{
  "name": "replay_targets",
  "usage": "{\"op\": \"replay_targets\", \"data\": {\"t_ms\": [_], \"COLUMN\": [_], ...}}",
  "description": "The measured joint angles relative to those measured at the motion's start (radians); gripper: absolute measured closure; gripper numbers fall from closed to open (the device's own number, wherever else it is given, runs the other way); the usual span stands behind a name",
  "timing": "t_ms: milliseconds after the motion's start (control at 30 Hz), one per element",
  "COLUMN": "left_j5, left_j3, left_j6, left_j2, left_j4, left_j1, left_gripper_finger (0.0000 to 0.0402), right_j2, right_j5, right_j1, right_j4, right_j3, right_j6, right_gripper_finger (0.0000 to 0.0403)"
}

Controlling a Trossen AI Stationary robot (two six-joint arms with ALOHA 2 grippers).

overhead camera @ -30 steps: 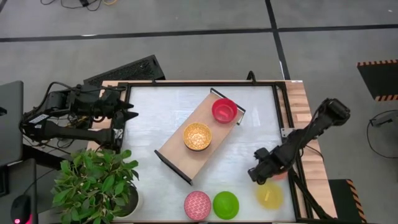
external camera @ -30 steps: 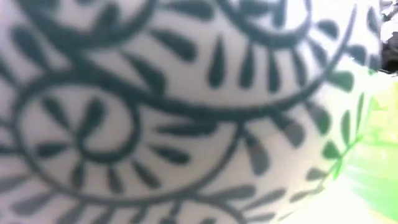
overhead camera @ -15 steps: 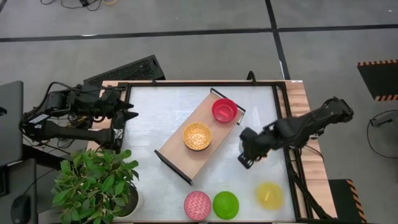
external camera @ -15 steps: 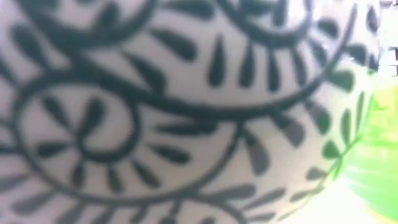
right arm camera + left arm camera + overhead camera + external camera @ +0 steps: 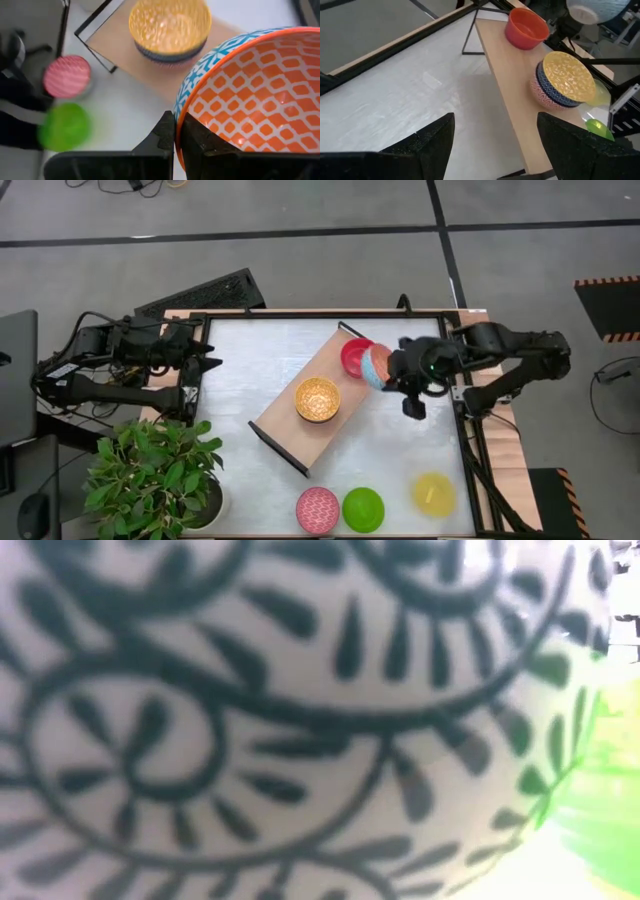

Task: Place and stack bowls onto a shelf
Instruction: Stack the orange patterned bowl on top of the yellow patterned bowl on the shelf

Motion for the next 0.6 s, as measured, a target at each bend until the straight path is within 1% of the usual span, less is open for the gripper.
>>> {"op": "replay_targets", "data": {"t_ms": [167, 233, 333, 600], "left_j5": [-0.023, -0.028, -0.033, -0.076], "left_j3": [0.0, 0.0, 0.0, 0.0], "left_j6": [-0.01, -0.018, -0.024, -0.036], "left_j2": [0.0, 0.0, 0.0, 0.0], "left_j4": [0.0, 0.0, 0.0, -0.031], "left_j1": [0.0, 0.0, 0.0, 0.0], "left_gripper_finger": [0.0132, 0.0132, 0.0132, 0.0132], "right_j2": [0.023, 0.043, 0.081, 0.238], "right_j5": [-0.006, -0.039, -0.056, -0.084], "right_j1": [-0.028, -0.031, -0.034, 0.001], "right_j4": [0.139, 0.181, 0.231, 0.158], "right_j3": [0.002, 0.002, 0.023, 0.167], "right_j6": [-0.342, -0.441, -0.533, -0.705], "right_gripper_finger": [0.037, 0.037, 0.037, 0.037]}}
